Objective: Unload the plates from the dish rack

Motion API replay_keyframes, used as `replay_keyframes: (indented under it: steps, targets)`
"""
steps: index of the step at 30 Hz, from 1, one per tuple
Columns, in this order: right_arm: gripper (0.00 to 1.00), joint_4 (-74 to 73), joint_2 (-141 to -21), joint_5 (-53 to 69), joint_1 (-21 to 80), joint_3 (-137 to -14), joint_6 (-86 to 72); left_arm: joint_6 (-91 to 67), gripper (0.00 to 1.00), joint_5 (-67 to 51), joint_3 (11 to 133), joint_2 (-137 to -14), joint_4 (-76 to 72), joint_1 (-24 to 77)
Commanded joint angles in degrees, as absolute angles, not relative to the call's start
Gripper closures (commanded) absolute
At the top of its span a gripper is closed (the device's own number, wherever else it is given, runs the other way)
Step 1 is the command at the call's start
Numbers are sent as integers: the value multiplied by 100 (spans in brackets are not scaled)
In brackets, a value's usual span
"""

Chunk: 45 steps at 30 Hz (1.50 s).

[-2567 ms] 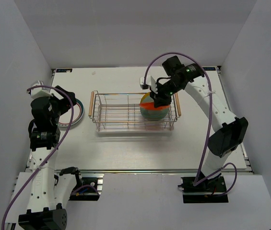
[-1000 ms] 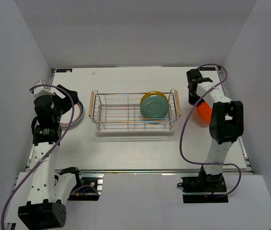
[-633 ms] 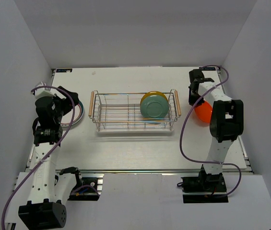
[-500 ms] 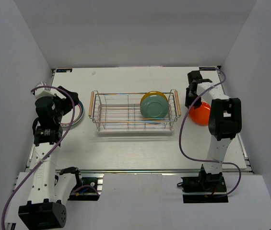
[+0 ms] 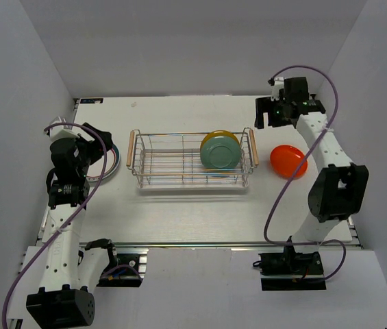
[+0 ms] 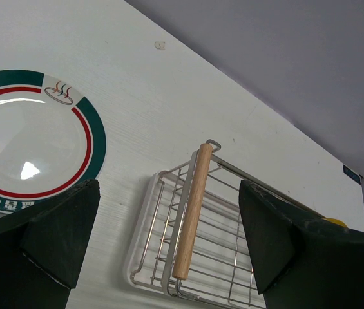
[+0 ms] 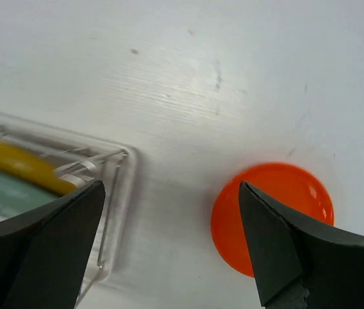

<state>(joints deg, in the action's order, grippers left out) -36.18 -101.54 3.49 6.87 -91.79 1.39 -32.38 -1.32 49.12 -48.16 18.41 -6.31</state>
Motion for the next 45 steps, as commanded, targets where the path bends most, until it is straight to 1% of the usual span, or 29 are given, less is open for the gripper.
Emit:
replay_keyframes:
  steps: [1,2,3,9,11,13,17,27,33,40,45]
  targets:
    - [11,-3445,-9520,1597,756,-9404,1316,-3225,2,-88,4948,-4764,1802,-668]
    - [11,-3541,-9484,2043,782,-9457,1623,-3234,2,-97,4957,-4772,1793,-668]
    - [11,-3699,-9466,2239,817,-9544,2322,-3234,2,-114,4948,-4781,1767,-668]
    - [11,-5359,-9869,3075,1353,-10430,4269,-3208,2,-272,5036,-4896,1837,-668]
    - [11,-6001,-10001,3112,1642,-10695,4990,-3199,2,-237,5045,-4896,1881,-616]
    - [11,-6178,-10098,2972,1766,-10714,5455,-3191,2,-211,5045,-4887,1898,-615]
    - [11,-6424,-10151,2778,2117,-10600,5896,-3155,2,-123,5054,-4887,1969,-615]
    - [11,-5959,-10379,2048,2461,-10134,5608,-3138,2,-132,5054,-5027,1969,-615]
    - [11,-5880,-10459,2030,2549,-10063,5625,-3138,2,-114,5010,-5062,1942,-615]
    - [11,-5370,-10643,1696,2645,-10011,5256,-3120,2,-123,5018,-5089,1969,-615]
    - [11,-5510,-10617,1959,2698,-9897,5361,-3120,2,-97,5001,-5054,1969,-615]
